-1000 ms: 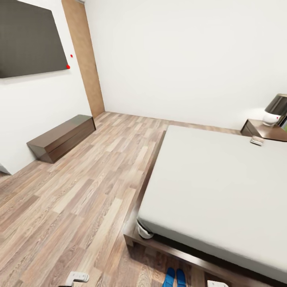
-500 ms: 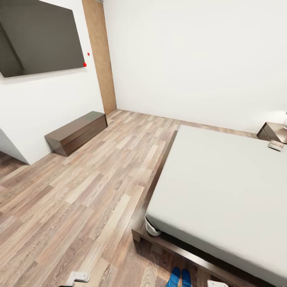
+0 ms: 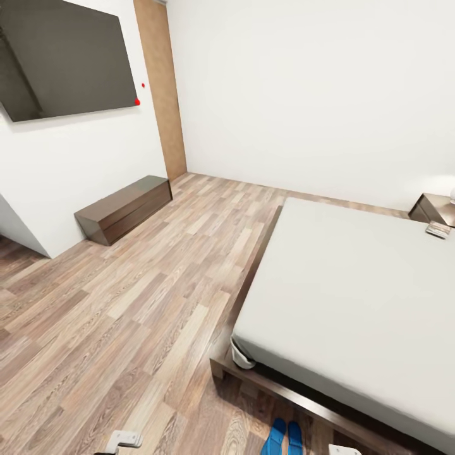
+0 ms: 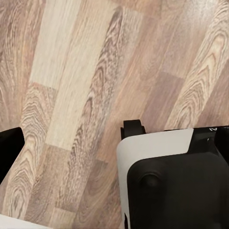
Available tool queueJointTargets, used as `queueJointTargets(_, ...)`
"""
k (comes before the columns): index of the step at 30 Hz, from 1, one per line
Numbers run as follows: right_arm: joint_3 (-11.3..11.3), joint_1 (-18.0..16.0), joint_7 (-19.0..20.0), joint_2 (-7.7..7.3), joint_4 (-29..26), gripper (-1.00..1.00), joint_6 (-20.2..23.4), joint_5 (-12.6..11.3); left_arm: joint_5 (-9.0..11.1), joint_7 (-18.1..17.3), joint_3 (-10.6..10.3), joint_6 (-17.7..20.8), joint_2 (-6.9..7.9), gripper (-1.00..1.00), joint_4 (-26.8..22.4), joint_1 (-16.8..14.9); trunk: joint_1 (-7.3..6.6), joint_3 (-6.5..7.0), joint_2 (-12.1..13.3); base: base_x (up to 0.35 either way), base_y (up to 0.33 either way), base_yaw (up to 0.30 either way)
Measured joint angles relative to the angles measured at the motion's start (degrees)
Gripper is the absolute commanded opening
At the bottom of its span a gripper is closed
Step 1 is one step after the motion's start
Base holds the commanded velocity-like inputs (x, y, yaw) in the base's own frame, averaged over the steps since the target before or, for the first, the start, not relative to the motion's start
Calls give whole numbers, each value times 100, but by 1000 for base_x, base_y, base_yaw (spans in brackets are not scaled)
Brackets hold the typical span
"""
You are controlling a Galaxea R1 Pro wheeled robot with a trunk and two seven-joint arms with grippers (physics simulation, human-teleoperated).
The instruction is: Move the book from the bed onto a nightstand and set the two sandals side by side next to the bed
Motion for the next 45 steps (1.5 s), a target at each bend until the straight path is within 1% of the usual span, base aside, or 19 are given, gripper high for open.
queueJointTargets(7,3,0,0,8,0,100,-1,0,0,2,0,2,-4,100,-1,0,1,0,0,-87,0,27)
queueJointTargets(13,9,-1,-1,17,2,100,-2,14,1,1,0,0,-36,100,-2,1,0,0,0,-62,0,183)
queueJointTargets(26,7,-2,-1,16,2,100,5,22,1,7,1,0,-164,100,-3,2,0,0,0,-12,0,268)
queueJointTargets(45,9,-2,-2,15,3,100,3,22,-5,7,1,-3,-219,100,-3,2,0,0,0,-1,1,287)
